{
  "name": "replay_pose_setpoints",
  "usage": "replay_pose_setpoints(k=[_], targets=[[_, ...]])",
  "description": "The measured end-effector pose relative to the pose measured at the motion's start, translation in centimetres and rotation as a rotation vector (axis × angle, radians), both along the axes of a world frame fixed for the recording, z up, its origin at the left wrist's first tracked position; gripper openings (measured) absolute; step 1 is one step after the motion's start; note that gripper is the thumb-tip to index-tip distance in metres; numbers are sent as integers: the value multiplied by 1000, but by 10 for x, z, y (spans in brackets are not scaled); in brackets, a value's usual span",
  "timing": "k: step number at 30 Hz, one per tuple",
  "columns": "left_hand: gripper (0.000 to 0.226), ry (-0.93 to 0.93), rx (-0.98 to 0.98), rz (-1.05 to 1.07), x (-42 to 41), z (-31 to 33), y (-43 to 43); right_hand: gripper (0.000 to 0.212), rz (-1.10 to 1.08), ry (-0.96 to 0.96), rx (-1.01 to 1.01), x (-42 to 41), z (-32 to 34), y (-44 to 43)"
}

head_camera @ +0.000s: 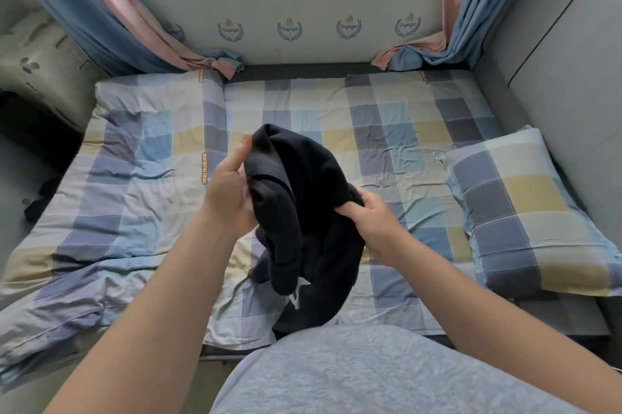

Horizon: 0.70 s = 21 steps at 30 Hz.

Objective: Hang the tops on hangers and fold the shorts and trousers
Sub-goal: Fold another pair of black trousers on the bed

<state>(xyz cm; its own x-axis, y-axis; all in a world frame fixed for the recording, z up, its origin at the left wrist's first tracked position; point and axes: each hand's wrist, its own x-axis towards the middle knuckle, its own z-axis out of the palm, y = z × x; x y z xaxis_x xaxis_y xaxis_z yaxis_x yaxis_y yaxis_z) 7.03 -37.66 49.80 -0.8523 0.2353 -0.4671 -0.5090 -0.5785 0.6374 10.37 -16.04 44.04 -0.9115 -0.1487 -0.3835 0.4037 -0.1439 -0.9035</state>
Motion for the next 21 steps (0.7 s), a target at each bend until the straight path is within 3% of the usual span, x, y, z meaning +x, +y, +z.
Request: replay_pose_setpoints(k=[2,5,10,13,15,17,20,21], targets=[[64,1,-207,-5,1,-6,5,16,-53,-23,-57,-1,5,2],[103,54,-725,-21,7,-23,10,15,-111,-34,-113,-5,17,8],[87,443,-968,-332,25,-44,20,15,-91,-6,-207,-10,42,20],[97,602,-1270,-413,32,-51,34,24,27,-14,-263,-10,57,28],[104,660,-1337,-374,35,-50,46,34,112,-41,-263,-11,66,35],[91,745,-1300,-288,36,-48,58,38,183,-60,-233,-13,73,42],[24,745,-1084,-207,29,-44,64,34,244,-66,-174,-15,80,53],[15,698,-996,-212,26,-41,62,29,260,-52,-129,-16,81,58]])
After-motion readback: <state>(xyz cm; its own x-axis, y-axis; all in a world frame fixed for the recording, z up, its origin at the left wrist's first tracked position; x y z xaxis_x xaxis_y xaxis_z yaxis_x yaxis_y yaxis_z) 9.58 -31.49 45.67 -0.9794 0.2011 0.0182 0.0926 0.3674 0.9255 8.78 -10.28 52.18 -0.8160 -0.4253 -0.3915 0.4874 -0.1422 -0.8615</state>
